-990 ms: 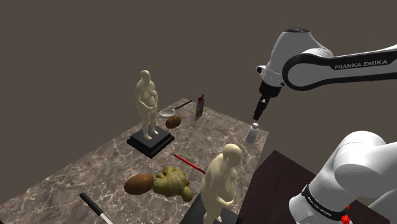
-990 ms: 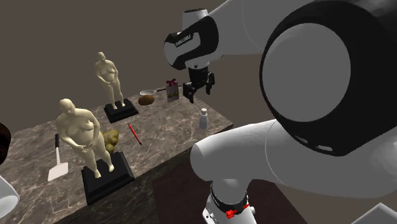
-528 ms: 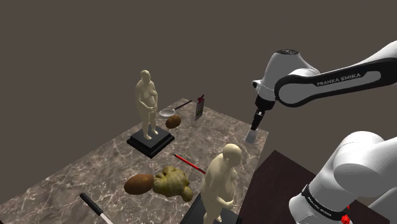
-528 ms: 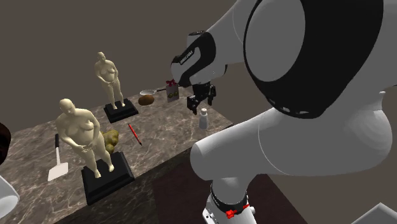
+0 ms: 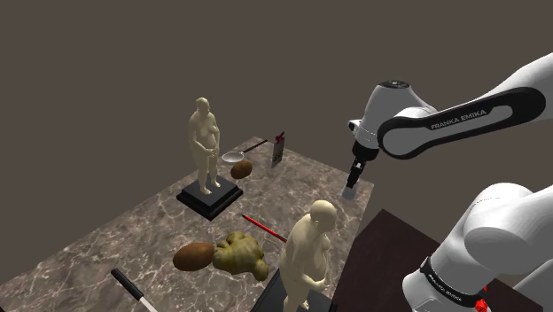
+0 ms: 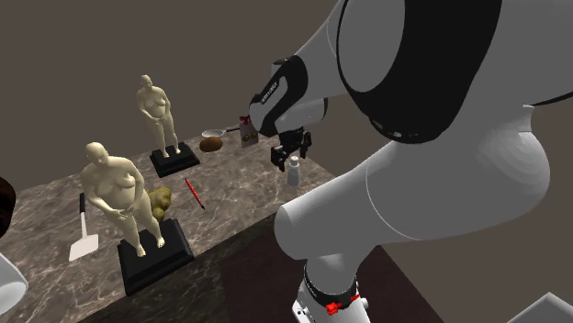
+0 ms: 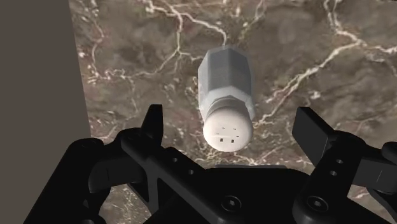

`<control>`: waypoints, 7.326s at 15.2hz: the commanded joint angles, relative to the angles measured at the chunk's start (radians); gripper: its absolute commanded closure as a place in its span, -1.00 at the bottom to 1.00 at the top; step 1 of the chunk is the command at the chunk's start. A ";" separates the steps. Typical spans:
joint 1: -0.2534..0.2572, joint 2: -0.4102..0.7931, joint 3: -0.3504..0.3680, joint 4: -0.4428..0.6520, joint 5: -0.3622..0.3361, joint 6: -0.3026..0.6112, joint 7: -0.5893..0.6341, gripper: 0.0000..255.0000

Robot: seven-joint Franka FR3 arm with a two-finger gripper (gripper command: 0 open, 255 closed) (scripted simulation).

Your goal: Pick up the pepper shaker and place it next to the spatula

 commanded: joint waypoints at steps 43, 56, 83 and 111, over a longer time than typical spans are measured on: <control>0.021 -0.161 0.020 0.300 0.048 -0.459 -0.046 1.00; 0.088 -0.043 0.162 0.414 0.128 -0.471 0.112 1.00; 0.276 0.795 0.554 1.133 -0.041 -0.454 0.756 1.00; 0.597 1.455 0.500 1.902 -0.251 -0.612 0.906 1.00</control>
